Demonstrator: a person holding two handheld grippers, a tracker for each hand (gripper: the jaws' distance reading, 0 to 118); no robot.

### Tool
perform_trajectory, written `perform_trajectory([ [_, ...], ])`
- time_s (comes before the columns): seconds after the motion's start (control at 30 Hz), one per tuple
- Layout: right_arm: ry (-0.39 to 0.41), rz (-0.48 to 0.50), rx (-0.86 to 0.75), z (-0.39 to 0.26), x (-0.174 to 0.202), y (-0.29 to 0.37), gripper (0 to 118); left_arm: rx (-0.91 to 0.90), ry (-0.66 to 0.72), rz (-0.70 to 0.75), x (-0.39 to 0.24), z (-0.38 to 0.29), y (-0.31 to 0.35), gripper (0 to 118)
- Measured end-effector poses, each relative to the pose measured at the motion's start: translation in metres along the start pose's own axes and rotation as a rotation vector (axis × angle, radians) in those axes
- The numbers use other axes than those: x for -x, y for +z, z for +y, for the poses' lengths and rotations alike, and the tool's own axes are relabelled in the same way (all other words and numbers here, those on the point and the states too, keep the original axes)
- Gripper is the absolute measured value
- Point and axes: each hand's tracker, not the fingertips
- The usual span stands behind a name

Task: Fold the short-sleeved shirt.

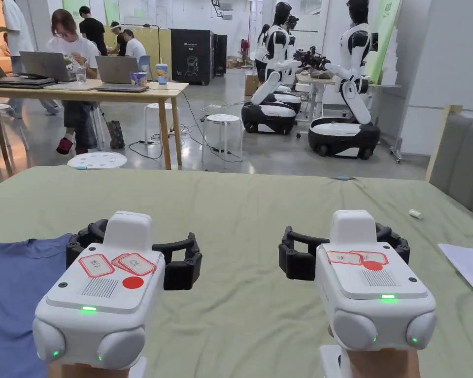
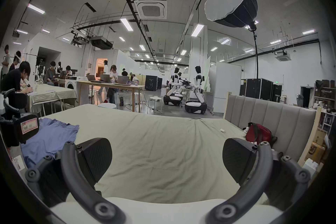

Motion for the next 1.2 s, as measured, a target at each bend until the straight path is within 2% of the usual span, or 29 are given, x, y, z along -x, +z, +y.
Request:
perform_trajectory([
  [0.47, 0.008, 0.001, 0.042, -0.001, -0.006, -0.002, 118, 0.000, -0.002, -0.006, -0.001, 0.000, -0.003, 117],
  [0.87, 0.001, -0.041, 0.035, 0.002, -0.007, -0.001, 118, -0.001, 0.004, -0.008, -0.002, 0.003, -0.005, 117],
  [0.9, -0.006, -0.037, 0.035, 0.002, -0.008, -0.001, 115, 0.002, 0.007, -0.011, -0.001, 0.003, -0.005, 116],
  [0.93, -0.015, -0.027, 0.033, 0.003, -0.010, 0.000, 104, 0.006, 0.015, -0.024, 0.000, 0.003, -0.004, 110],
  [0.97, -0.024, -0.022, 0.031, 0.003, -0.011, 0.001, 73, -0.006, 0.033, -0.088, 0.001, 0.002, -0.001, 79],
  [1.0, -0.030, -0.036, 0.044, 0.004, -0.011, -0.001, 32, -0.009, 0.057, -0.109, 0.003, 0.002, -0.001, 32],
  [1.03, -0.027, -0.069, 0.051, 0.006, -0.011, -0.001, 1, -0.004, 0.058, -0.085, 0.003, 0.001, -0.004, 1],
  [1.07, -0.016, -0.093, 0.032, 0.006, -0.011, 0.002, 0, 0.005, 0.035, -0.013, 0.002, 0.000, -0.007, 0],
  [1.13, -0.033, -0.043, 0.040, 0.006, -0.015, 0.006, 0, 0.004, 0.023, -0.068, 0.000, 0.000, -0.009, 0],
  [1.2, -0.001, -0.060, 0.043, 0.005, -0.011, 0.004, 0, 0.009, 0.026, -0.060, 0.001, 0.000, -0.011, 0],
])
